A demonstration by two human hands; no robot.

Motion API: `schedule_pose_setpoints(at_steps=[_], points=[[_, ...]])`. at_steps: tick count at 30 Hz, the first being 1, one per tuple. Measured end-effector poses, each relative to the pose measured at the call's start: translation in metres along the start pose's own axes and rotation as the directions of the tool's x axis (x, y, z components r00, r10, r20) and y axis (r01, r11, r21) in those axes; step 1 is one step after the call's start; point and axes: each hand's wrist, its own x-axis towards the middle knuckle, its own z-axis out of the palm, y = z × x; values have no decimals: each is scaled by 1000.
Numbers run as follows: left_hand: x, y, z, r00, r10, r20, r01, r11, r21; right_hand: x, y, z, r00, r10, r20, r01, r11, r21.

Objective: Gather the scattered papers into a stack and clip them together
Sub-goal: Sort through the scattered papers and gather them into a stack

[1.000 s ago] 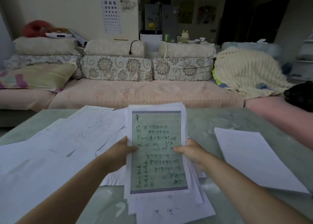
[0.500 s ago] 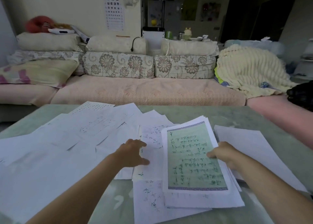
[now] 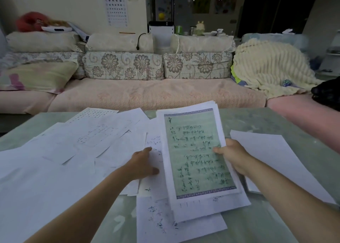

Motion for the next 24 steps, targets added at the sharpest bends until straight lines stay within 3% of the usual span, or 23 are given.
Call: schedule_pose_setpoints(at_steps=[4,6,8,11,13,17,21,24], points=[[0,2,3,993,58,-102,-71,990,-121,6,6,29,998,16,-54,-30,960,-277],[0,6,3,984,52,-172,-93,966,-242,12,6,45,996,34,-80,-58,944,-326],[-3,10,3,994,71,-80,-90,963,-252,19,5,58,989,107,-100,-131,950,-284],[-9,8,11,994,103,46,-109,981,159,28,-3,63,975,214,-61,-221,956,-190],[-10,7,15,992,123,27,-126,964,233,34,-5,59,967,251,-49,-256,951,-172],[-8,9,15,992,123,1,-120,963,241,33,2,54,963,270,24,-260,945,-200],[-10,9,15,993,118,-26,-112,979,169,27,5,53,986,155,54,-137,959,-249],[-8,12,14,976,72,-207,-80,996,-30,23,1,44,999,52,6,-50,984,-171]])
